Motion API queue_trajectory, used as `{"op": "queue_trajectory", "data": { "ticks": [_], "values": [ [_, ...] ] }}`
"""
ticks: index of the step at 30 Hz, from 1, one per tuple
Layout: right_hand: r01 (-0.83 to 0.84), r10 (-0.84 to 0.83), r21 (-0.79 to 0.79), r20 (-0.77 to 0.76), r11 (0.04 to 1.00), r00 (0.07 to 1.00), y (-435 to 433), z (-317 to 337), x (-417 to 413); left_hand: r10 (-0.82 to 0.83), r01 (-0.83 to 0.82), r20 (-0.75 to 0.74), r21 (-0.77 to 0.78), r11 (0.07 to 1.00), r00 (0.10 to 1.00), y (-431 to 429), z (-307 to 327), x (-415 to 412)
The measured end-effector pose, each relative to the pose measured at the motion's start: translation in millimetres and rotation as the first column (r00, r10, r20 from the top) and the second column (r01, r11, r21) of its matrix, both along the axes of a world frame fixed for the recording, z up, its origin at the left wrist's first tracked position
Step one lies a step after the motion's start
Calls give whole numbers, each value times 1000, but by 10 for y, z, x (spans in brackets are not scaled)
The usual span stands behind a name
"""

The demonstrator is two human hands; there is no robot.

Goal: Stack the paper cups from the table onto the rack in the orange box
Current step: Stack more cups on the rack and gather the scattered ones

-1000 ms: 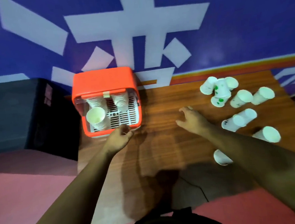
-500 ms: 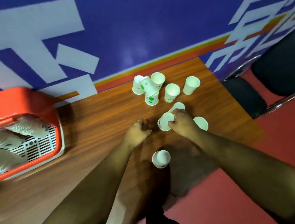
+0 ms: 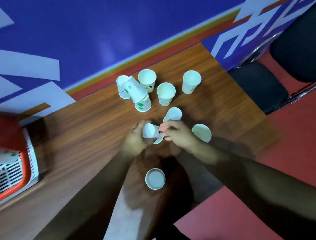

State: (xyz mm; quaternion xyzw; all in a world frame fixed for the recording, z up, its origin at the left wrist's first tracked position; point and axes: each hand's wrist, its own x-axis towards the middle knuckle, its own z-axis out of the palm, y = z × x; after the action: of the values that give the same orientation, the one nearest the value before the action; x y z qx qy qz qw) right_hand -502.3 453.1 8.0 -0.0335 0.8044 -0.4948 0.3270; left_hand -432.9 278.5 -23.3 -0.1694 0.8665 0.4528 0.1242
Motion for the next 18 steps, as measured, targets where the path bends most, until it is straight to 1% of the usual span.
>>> {"op": "queue_trajectory", "data": {
  "ticks": [1,2,3,4,5,7,10,12,14,16,18],
  "values": [
    [-2,4,28,-99,1000,995,14,46,-51,45,-45,-17,39,998,999,-22,39,1],
    [9,13,98,-223,995,975,26,92,-118,106,-104,-19,81,991,994,-62,63,23],
    [36,18,157,-329,987,944,41,130,-178,186,-182,-23,124,976,982,-113,88,42],
    [52,53,236,-419,970,907,55,158,-250,259,-252,-6,201,947,966,-142,120,40],
    [67,85,315,-445,947,892,58,180,-326,320,-307,2,281,909,948,-176,168,41],
    [30,170,467,-381,884,909,66,107,-448,419,-408,64,405,819,906,-230,208,45],
    [-111,284,551,-238,827,929,25,-8,-539,507,-494,127,512,703,853,-314,248,80],
    [-146,355,598,-247,788,902,-10,-62,-542,521,-515,154,533,671,839,-346,276,140],
    [-135,391,633,-285,763,875,-62,-29,-492,520,-509,156,561,653,839,-378,330,214],
    [-141,387,590,-315,795,867,-157,41,-416,558,-531,180,629,567,810,-444,363,291],
    [-149,317,453,-321,879,892,-305,179,-346,587,-556,227,685,471,777,-522,380,377]
  ]
}}
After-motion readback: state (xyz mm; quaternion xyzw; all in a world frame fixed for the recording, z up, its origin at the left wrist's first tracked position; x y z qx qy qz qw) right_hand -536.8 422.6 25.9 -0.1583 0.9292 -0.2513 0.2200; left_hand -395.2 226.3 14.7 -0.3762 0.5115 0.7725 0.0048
